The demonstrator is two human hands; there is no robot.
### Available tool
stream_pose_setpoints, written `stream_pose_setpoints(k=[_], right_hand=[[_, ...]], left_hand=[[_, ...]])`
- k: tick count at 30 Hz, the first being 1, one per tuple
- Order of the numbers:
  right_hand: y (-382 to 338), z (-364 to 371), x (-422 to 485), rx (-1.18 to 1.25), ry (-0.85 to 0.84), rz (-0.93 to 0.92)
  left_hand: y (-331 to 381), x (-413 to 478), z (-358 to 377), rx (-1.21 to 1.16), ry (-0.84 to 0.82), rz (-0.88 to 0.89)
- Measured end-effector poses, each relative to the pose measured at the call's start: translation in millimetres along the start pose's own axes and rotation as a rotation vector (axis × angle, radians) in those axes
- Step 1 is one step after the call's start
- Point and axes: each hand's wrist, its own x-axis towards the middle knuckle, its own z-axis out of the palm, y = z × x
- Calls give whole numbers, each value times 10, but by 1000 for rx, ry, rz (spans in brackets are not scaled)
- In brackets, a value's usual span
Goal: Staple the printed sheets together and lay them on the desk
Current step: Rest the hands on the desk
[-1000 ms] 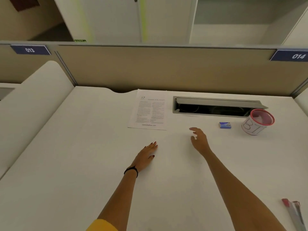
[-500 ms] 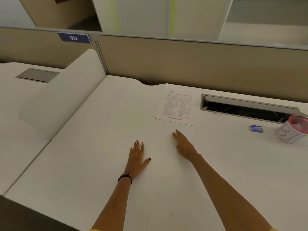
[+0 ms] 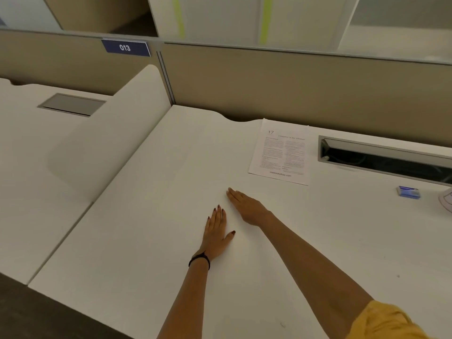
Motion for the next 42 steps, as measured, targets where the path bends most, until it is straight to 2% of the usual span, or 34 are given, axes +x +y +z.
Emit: stream_pose_setpoints(k=[4, 7, 17, 25, 32, 37, 39, 42], right_hand=[[-26, 13, 90, -67, 35, 9], [-42, 66, 110, -103, -5, 23], [255, 300, -529, 15, 61, 59], [750, 389, -1530, 117, 199, 323], [734, 493, -2318, 249, 271, 482], [514, 465, -2579, 239, 335, 392], [372, 509, -2655, 162, 380, 276], [102, 661, -2661, 75, 340, 48]], left_hand=[[-5, 16, 2, 18, -10, -5], [-11, 28, 0, 25, -24, 1], [-28, 78, 48, 75, 17, 9], [289, 110, 236, 105, 46, 118], [791, -112, 527, 169, 131, 288], [1042, -98, 638, 115, 79, 401], [1110, -111, 682, 74, 89, 453], [1143, -84, 684, -17, 116, 488]])
